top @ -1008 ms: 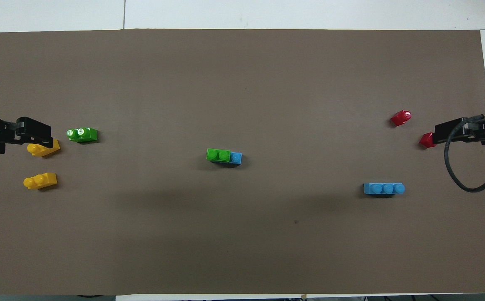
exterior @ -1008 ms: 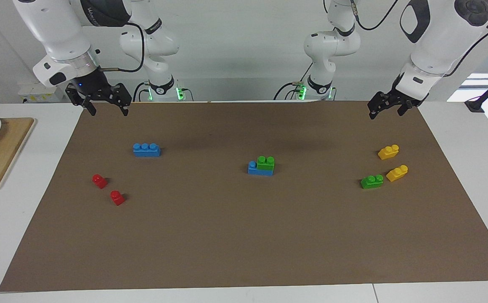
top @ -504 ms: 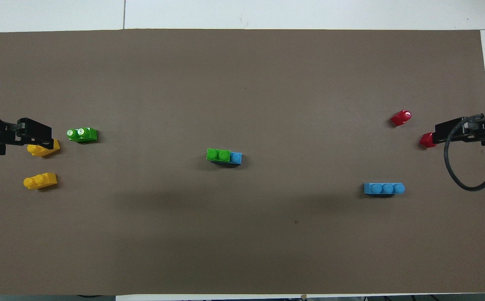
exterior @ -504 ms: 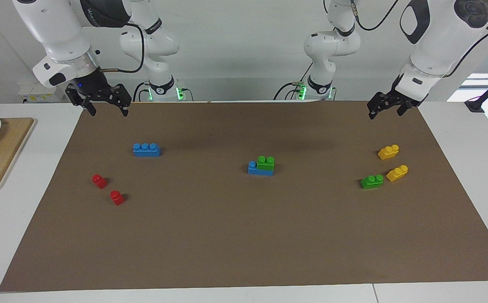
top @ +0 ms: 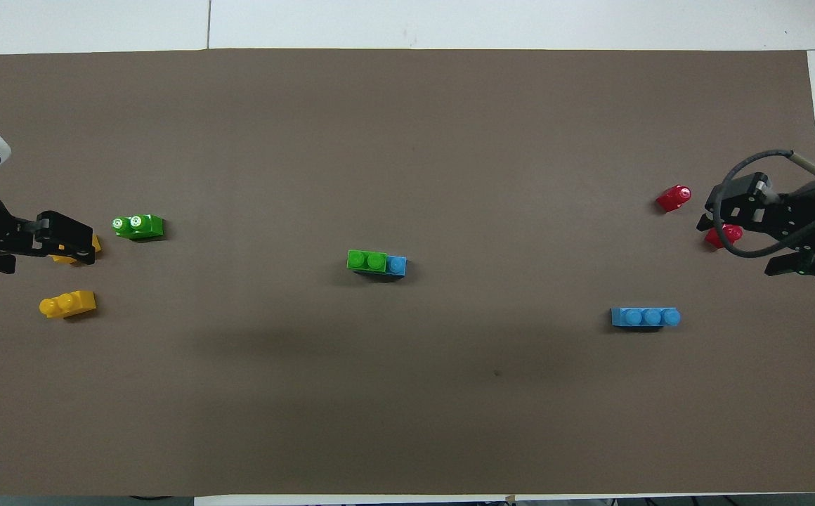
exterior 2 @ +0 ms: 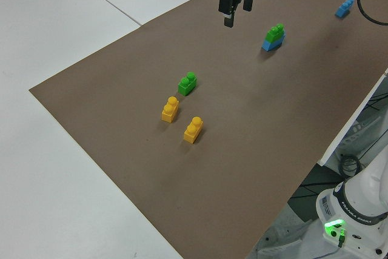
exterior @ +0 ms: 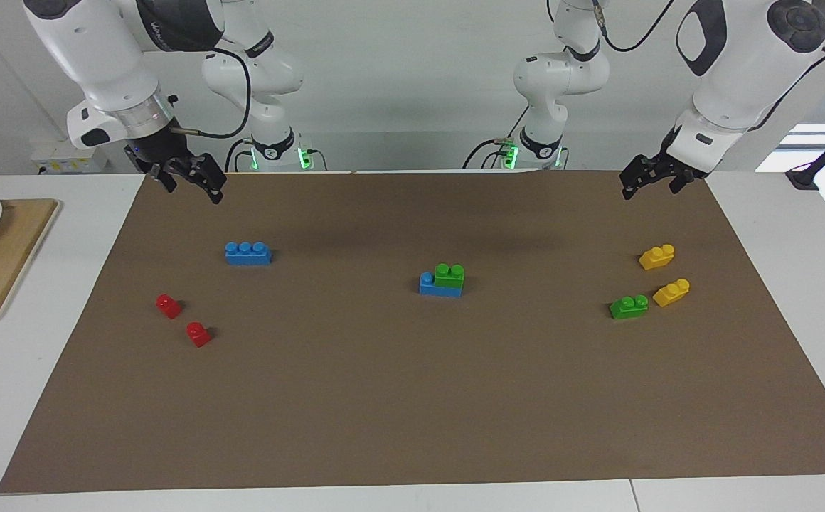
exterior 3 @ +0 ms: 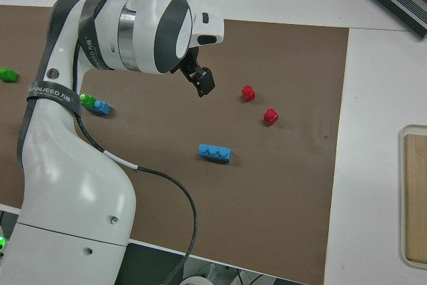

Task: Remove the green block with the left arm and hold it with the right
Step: 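Move the left gripper toward the joined bricks while the right gripper approaches too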

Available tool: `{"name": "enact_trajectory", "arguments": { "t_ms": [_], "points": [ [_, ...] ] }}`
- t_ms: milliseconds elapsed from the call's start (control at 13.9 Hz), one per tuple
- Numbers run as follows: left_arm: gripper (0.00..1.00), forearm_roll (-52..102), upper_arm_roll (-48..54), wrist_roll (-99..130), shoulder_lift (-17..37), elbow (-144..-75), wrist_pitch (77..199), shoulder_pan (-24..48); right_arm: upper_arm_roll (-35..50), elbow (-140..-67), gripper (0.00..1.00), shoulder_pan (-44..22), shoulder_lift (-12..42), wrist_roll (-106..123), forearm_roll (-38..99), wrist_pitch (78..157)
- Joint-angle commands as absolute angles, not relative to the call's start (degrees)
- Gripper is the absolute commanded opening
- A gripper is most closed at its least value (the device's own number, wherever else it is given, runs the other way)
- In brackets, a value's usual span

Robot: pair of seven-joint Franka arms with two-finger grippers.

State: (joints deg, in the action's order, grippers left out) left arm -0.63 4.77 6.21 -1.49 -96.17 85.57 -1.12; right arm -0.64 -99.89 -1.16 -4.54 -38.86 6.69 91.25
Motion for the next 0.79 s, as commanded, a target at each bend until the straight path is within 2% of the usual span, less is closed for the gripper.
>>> {"name": "enact_trajectory", "arguments": {
  "t_ms": [0,504,720],
  "points": [
    [1.0,-1.0,4.8,11.7,-3.5,-98.7,85.3,-0.1,0.0,-101.6,1.0,-1.7,-4.7,-52.3,9.7,92.8],
    [1.0,3.9,5.0,37.7,-6.4,-105.6,90.1,4.6,0.2,-104.9,1.0,-5.3,-4.0,-72.5,21.3,98.7],
    [1.0,3.9,4.9,46.0,-8.5,-110.4,96.8,8.6,0.3,-105.4,1.0,-5.5,-2.3,-75.3,24.9,99.7]
  ]
}}
